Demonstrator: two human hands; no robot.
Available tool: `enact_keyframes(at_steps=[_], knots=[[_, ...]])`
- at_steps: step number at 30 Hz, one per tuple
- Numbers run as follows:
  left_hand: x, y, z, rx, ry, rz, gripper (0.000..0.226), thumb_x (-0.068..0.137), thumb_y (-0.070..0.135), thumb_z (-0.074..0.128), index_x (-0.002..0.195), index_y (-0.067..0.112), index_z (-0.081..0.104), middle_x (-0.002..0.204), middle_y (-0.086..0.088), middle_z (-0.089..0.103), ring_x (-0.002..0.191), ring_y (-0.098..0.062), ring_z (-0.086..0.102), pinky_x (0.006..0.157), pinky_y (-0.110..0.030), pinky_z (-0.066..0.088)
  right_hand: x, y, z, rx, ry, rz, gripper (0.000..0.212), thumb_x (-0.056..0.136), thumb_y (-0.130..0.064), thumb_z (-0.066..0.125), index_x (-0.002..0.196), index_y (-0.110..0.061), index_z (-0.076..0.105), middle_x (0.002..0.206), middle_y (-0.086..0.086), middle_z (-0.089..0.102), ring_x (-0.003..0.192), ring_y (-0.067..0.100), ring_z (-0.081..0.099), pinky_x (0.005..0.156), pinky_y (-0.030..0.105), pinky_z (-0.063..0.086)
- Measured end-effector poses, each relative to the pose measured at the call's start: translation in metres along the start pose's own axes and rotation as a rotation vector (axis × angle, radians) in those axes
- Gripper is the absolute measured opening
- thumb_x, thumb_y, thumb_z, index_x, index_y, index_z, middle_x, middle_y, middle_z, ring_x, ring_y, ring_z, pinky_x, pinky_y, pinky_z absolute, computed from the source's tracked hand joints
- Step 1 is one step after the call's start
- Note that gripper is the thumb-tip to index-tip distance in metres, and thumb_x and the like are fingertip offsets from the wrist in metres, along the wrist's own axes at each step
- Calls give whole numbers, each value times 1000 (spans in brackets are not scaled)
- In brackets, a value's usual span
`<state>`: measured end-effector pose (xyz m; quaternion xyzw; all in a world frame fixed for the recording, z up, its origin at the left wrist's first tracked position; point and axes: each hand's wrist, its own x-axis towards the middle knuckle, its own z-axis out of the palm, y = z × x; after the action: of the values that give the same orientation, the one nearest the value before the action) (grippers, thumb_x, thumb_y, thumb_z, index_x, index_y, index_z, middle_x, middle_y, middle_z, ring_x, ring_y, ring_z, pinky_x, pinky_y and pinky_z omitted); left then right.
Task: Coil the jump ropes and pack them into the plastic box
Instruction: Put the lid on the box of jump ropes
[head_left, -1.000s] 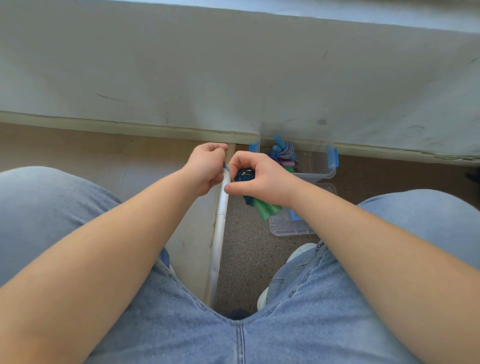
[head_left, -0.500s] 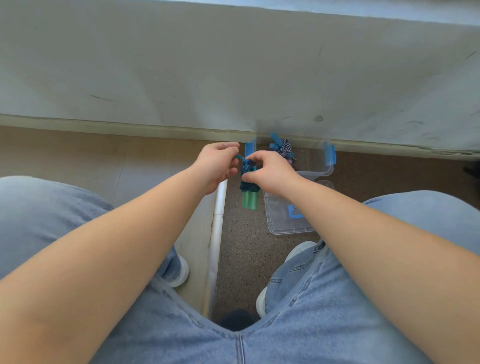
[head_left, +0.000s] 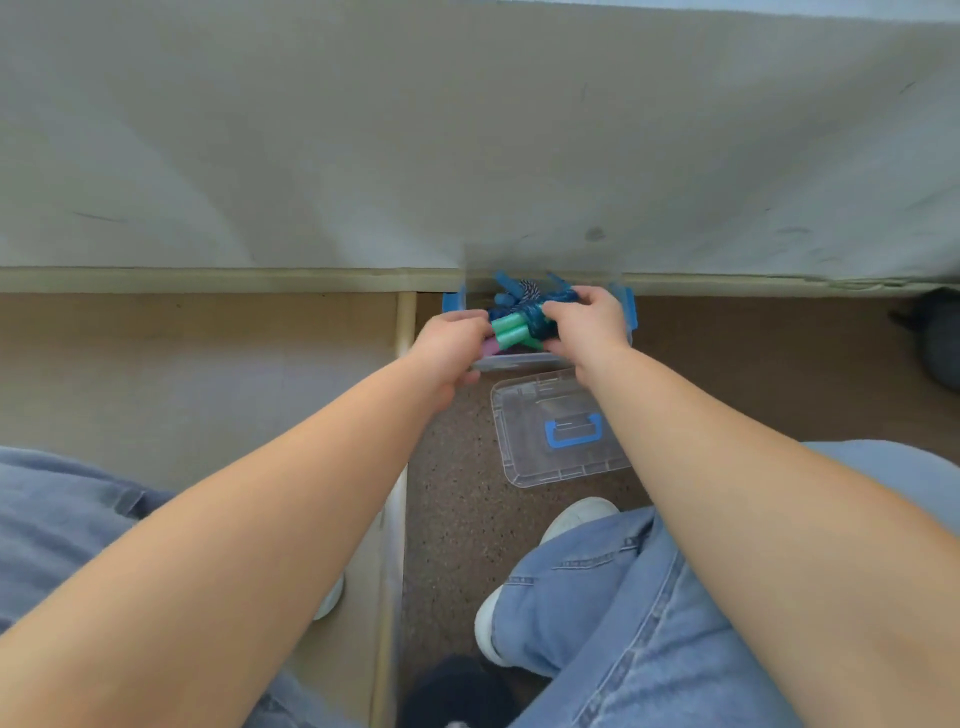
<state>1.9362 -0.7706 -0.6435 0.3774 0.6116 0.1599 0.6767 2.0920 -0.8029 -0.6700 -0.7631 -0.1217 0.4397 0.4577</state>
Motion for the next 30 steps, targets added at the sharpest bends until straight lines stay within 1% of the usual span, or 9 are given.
enact_keyframes(at_steps=[5,8,14,19,22,25,27,29,30], knots=[[34,-4,25,-75,-30,-9,35,97,10,51,129,21,60,116,-7,65,108,-17,65,86,-33,58,36,7,-16,104,130,32,61,89,-11,70,145,-20,48,132,3,56,102,23,64,85,41,61],[51,-11,33,-59,-24,-21,36,96,9,51,127,23,61,117,-8,66,109,-17,66,89,-36,58,48,16,-20,-3,157,77,72,84,-20,68,150,-25,41,146,4,49,120,28,57,99,47,53],[66,-31,45,13,-30,-79,28,99,16,50,124,22,62,108,0,67,106,-18,65,90,-37,57,54,29,-15,-368,56,59,41,94,-12,56,134,-17,61,131,9,62,116,29,60,97,44,55],[87,-65,48,150,-125,-186,21,102,26,51,118,20,62,116,-3,66,106,-18,64,95,-42,54,65,46,-22,-662,66,31,29,98,-14,49,118,-11,71,115,8,69,106,28,64,80,27,47],[105,-89,46,222,-128,-258,17,100,28,53,112,19,63,107,-3,66,95,-16,64,88,-39,55,76,66,-29,-753,69,81,24,98,-19,51,114,-13,68,105,8,70,89,25,70,80,34,59],[125,-110,46,264,-70,-294,26,100,29,51,119,15,60,85,-2,62,73,-18,60,73,-36,53,88,88,-39,-838,25,109,17,98,-27,54,102,-16,66,91,4,68,77,20,69,70,33,59],[133,-121,47,319,-39,-306,27,97,33,53,116,15,60,75,-1,59,64,-18,54,71,-35,52,95,104,-48,-908,31,134,17,97,-28,54,97,-15,65,92,4,66,85,22,66,68,30,52],[138,-128,48,388,-21,-320,33,91,41,58,113,16,59,84,-3,63,78,-23,61,84,-39,56,103,120,-56,-938,77,207,22,96,-30,56,111,-15,62,108,7,64,104,27,60,75,32,48],[142,-132,49,417,-18,-340,48,85,48,60,121,16,57,97,-6,65,91,-26,65,92,-43,55,108,127,-58,-966,105,256,35,95,-32,57,125,-15,56,121,10,60,119,30,52,84,35,46]])
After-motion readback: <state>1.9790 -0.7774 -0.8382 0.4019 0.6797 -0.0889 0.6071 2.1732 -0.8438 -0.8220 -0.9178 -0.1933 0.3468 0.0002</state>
